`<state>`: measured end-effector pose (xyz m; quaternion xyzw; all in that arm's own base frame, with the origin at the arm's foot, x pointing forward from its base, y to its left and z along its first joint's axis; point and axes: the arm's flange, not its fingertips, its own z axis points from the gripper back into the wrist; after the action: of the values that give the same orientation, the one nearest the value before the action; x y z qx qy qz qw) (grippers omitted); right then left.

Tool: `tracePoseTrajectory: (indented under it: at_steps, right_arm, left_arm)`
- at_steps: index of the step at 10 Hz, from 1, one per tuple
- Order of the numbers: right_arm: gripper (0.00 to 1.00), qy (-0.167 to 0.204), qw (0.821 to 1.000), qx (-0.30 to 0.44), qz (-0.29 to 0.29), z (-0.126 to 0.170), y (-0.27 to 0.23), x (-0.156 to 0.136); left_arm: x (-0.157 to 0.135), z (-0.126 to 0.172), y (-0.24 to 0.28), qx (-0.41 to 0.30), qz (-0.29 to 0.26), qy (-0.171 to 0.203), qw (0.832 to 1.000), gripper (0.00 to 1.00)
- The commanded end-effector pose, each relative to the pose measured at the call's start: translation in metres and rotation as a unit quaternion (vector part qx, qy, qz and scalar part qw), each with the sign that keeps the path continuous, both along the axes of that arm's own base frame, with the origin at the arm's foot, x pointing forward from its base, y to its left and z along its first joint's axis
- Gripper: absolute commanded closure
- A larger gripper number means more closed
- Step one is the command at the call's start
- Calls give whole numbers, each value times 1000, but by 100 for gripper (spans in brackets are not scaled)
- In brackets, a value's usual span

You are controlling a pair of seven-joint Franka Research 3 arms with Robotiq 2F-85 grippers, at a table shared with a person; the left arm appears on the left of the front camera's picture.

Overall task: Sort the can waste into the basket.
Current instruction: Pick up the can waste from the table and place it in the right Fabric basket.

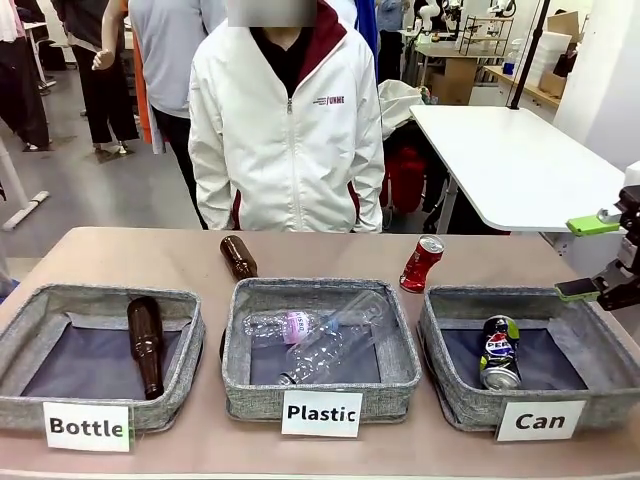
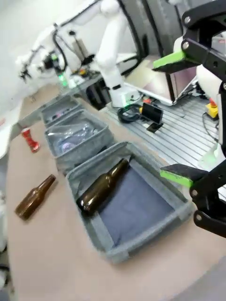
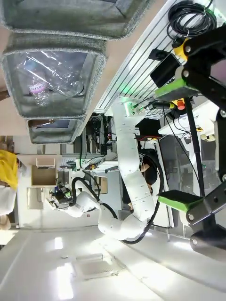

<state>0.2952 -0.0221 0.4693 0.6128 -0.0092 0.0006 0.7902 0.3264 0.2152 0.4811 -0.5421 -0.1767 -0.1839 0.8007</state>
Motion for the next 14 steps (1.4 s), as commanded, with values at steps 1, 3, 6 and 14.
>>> tracePoseTrajectory:
  at_steps: [1, 3, 6, 14]
  right_arm:
    - [0, -5, 1000, 0, 6, 0, -3, -3]
    - [0, -5, 1000, 0, 6, 0, -3, -3]
    - [0, -5, 1000, 0, 6, 0, -3, -3]
    - [0, -494, 806, -316, 87, -20, -17, 125]
  left_arm:
    - [17, -16, -51, 15, -79, 1, 997, 0]
    - [35, -29, -98, 12, -136, 6, 991, 0]
    - [55, -52, -156, 29, -188, -26, 981, 0]
    - [47, -35, -134, 16, -165, 2, 986, 0]
